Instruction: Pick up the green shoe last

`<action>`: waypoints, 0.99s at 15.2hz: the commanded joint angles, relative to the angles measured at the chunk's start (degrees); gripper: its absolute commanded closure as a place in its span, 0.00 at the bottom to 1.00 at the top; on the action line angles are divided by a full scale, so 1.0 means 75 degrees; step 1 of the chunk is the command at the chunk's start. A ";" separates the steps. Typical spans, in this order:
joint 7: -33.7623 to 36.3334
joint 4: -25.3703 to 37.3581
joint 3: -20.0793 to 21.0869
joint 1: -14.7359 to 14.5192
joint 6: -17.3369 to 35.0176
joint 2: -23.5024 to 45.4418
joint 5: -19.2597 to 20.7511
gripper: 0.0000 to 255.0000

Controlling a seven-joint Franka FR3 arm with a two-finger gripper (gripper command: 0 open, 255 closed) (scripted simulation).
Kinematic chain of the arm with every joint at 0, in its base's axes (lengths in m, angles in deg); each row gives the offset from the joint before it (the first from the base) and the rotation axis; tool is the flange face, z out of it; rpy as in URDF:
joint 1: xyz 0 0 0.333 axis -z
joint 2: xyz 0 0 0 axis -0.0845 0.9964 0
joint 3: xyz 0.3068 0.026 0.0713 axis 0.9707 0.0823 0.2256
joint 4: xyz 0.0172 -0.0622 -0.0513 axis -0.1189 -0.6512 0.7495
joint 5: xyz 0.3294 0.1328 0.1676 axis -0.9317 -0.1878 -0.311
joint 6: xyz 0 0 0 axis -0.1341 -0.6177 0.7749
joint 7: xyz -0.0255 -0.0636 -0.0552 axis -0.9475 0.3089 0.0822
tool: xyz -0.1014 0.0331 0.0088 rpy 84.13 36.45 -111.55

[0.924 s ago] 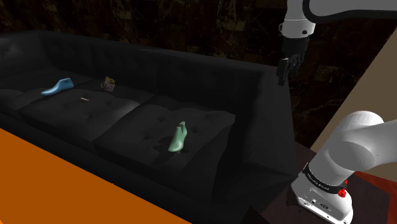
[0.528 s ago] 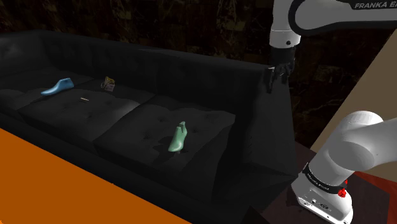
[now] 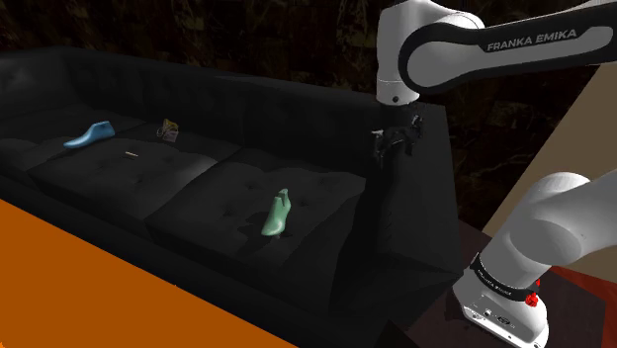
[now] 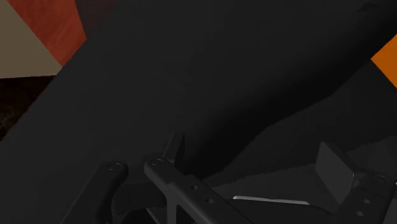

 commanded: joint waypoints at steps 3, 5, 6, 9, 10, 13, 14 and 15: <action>0.1284 0.0311 0.0644 0.0158 0.0806 0.1142 -0.0135 0.00; 0.1928 0.0527 0.0939 0.0240 0.1141 0.1718 -0.0114 0.00; 0.2255 0.0653 0.1076 0.0281 0.1300 0.2021 -0.0076 0.00; 0.3263 0.1102 0.1446 0.0403 0.1734 0.2980 0.0145 0.00; 0.3607 0.1275 0.1545 0.0431 0.1860 0.3315 0.0257 0.00; 0.4650 0.1860 0.1756 0.0462 0.2172 0.4352 0.0682 0.00; 0.4995 0.2078 0.1792 0.0447 0.2250 0.4705 0.0846 0.00; 0.5334 0.2307 0.1807 0.0416 0.2316 0.5057 0.1015 0.00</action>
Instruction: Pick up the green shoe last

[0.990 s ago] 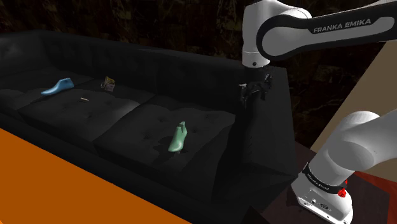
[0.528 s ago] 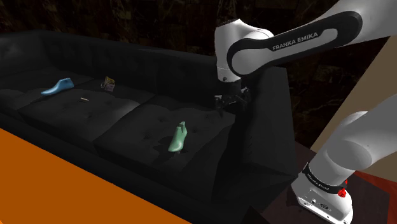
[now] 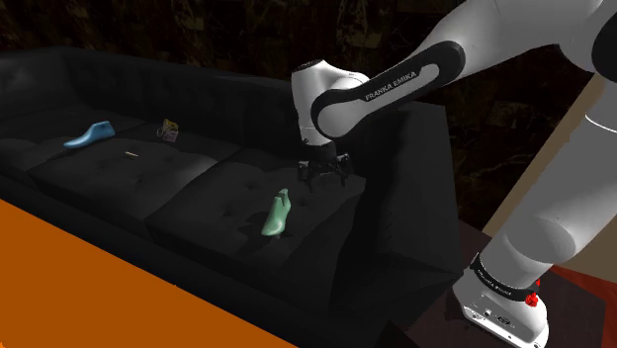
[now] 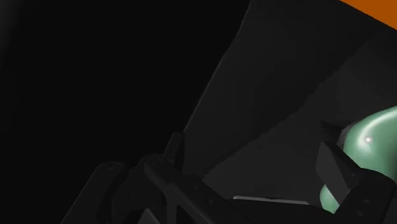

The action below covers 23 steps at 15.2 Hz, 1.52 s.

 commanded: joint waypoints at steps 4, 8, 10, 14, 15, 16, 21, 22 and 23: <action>0.1627 0.1229 -0.0075 -0.0264 0.0237 0.1747 0.0824 0.00; 0.2638 0.2423 -0.0380 -0.0652 0.0207 0.3062 0.1325 0.00; 0.3053 0.3087 -0.0563 -0.0859 0.0140 0.3699 0.1502 0.00; 0.3727 0.4577 -0.0944 -0.1261 -0.0099 0.4972 0.1723 0.00; 0.3868 0.4992 -0.1036 -0.1356 -0.0183 0.5298 0.1756 0.00; 0.3998 0.5427 -0.1128 -0.1449 -0.0278 0.5630 0.1779 0.00; 0.4245 0.6384 -0.1335 -0.1649 -0.0391 0.6450 0.1832 0.00; 0.4252 0.6386 -0.1348 -0.1656 -0.0331 0.6512 0.1846 0.00; 0.4259 0.6389 -0.1360 -0.1664 -0.0272 0.6575 0.1860 0.00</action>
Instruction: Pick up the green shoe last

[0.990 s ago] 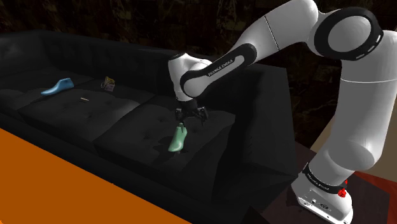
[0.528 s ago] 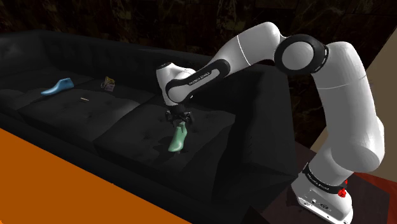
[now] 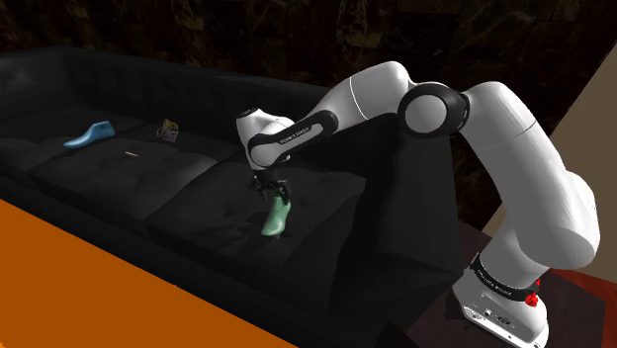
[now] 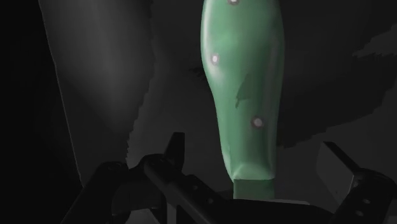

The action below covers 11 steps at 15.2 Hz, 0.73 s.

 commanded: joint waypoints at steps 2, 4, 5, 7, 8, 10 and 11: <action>0.0017 0.0003 -0.0044 -0.0015 0.0199 0.0200 0.0047 0.00; 0.0027 0.0017 -0.0065 -0.0029 0.0288 0.0304 0.0070 0.00; 0.0026 0.0019 -0.0065 -0.0029 0.0287 0.0305 0.0069 0.00; 0.0024 0.0033 -0.0066 -0.0031 0.0283 0.0313 0.0069 1.00; 0.0023 0.0032 -0.0067 -0.0030 0.0285 0.0315 0.0070 1.00; 0.0025 0.0039 -0.0067 -0.0033 0.0282 0.0319 0.0070 1.00; 0.0025 0.0037 -0.0066 -0.0032 0.0282 0.0317 0.0070 1.00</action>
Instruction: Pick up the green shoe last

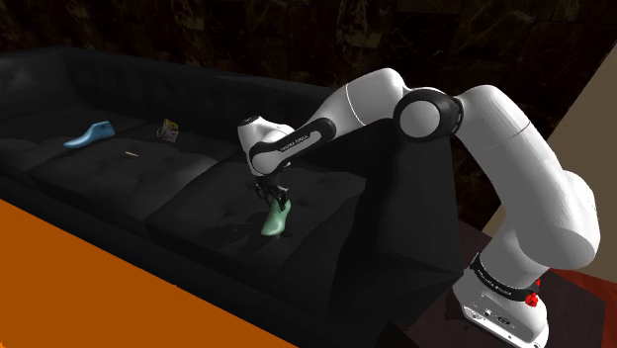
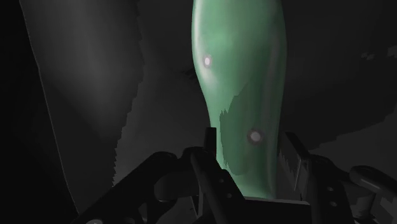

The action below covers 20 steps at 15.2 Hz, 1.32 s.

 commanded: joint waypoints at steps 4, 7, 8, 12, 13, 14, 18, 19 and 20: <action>0.0005 -0.0022 0.0001 0.0003 0.0012 -0.0004 -0.0001 1.00; -0.0013 -0.0053 0.0040 0.0029 -0.0155 -0.0204 -0.0044 1.00; -0.0020 -0.0054 0.0053 0.0036 -0.0215 -0.0266 -0.0058 1.00; -0.0047 -0.0051 0.0103 0.0065 -0.0458 -0.0509 -0.0116 1.00; -0.0054 -0.0050 0.0115 0.0071 -0.0519 -0.0569 -0.0131 1.00; -0.0061 -0.0037 0.0126 0.0077 -0.0585 -0.0624 -0.0145 1.00; -0.0092 0.0018 0.0171 0.0097 -0.0849 -0.0839 -0.0202 1.00; -0.0099 0.0033 0.0181 0.0101 -0.0916 -0.0891 -0.0216 1.00; -0.0101 0.0039 0.0182 0.0101 -0.0927 -0.0898 -0.0218 1.00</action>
